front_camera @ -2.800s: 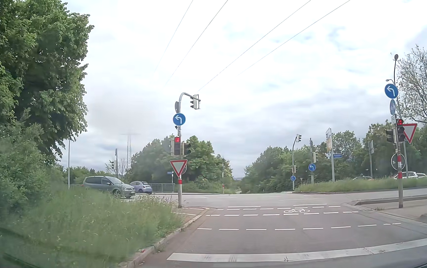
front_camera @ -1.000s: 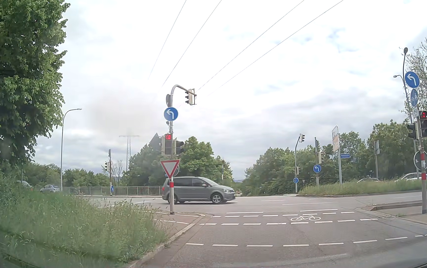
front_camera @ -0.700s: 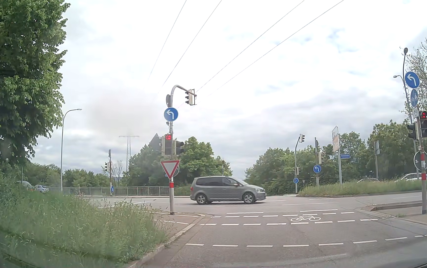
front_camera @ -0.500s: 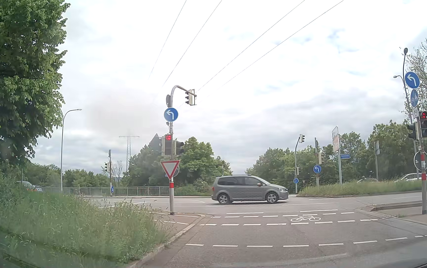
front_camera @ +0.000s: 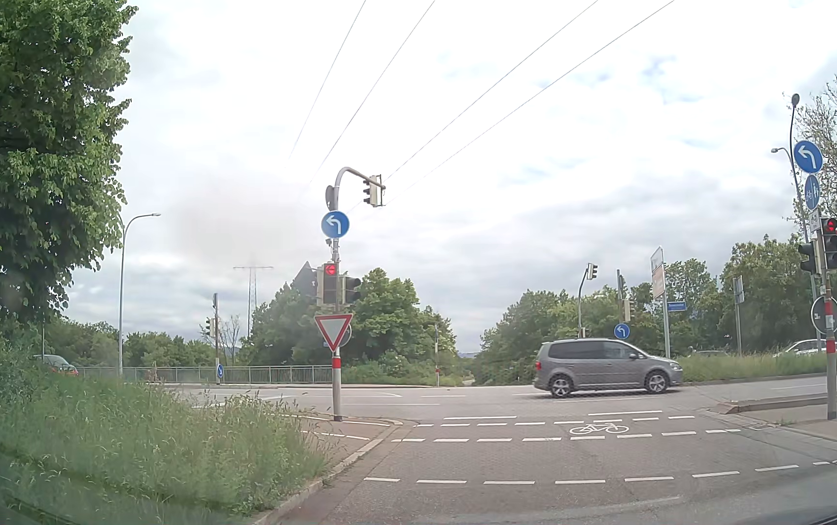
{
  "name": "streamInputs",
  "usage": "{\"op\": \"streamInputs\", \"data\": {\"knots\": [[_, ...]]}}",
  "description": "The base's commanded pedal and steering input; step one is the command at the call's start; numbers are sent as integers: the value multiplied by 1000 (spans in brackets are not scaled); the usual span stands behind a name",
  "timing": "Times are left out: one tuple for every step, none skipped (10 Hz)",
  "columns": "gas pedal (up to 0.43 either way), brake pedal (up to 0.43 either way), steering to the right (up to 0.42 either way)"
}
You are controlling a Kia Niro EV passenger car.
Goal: Follow the waypoints while adhering to traffic rules and regulations
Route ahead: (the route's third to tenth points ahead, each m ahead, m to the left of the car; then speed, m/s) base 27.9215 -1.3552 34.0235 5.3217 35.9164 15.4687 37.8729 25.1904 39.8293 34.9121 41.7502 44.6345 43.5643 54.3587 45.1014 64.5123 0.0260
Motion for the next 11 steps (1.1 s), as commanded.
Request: {"op": "streamInputs", "data": {"knots": [[0,238,-5],[0,238,-5],[0,244,-6],[0,244,-5],[0,244,-5],[0,238,-5],[0,244,-5],[0,244,-6],[0,238,-5],[0,244,-5],[0,238,-6]]}}
